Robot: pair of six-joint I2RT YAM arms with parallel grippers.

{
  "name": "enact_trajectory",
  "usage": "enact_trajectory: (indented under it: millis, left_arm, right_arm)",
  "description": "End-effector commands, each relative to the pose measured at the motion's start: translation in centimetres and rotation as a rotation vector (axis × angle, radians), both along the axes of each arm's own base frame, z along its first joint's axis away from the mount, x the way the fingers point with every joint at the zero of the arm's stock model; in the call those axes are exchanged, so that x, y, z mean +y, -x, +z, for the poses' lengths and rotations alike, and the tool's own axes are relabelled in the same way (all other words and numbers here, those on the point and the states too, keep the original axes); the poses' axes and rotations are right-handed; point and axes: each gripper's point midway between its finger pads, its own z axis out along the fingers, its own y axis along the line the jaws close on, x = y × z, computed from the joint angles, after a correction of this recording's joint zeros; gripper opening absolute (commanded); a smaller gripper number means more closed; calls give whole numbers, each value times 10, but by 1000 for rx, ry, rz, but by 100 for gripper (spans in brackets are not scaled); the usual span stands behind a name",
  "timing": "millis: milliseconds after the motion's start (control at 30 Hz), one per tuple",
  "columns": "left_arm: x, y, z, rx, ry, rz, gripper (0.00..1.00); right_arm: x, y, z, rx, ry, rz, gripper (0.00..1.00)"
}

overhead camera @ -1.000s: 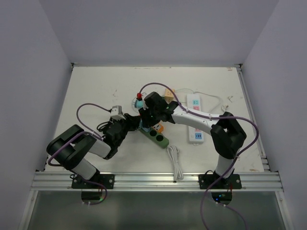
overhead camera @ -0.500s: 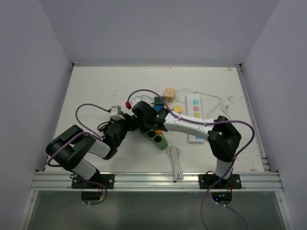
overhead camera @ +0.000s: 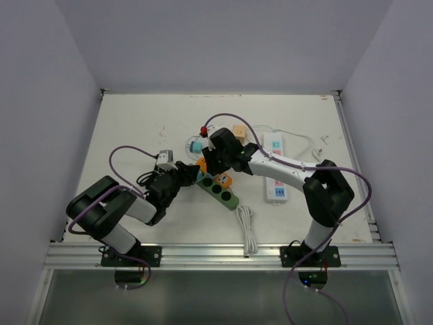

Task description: Pull the plug off the socket

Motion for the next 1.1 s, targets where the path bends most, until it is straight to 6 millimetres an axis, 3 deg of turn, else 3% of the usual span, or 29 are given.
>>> enact_trajectory:
  millis: [0,233,367,533,733,1067]
  left_arm:
    - [46,51,-107,349,-284,28,21]
    - [34,42,-94,318,-261,-3,26]
    - [15,33,-71,277,-213,-58,32]
    - [-1,14,-40,249,-207,-80,42]
    - [-7,2,-8,222,-245,-96,56]
    - [-18,-1,20,227,-260,-151,80]
  right_arm:
    - [8,-6,47,-42,-178,10,4]
    - [-14,-13,60,-46,-231,-18,6]
    - [-50,-42,49,16,-295,-117,6]
    - [-78,-64,32,73,-322,-156,9]
    - [-99,-77,16,67,-277,-181,23]
    - [-119,-93,-2,92,-259,-263,44]
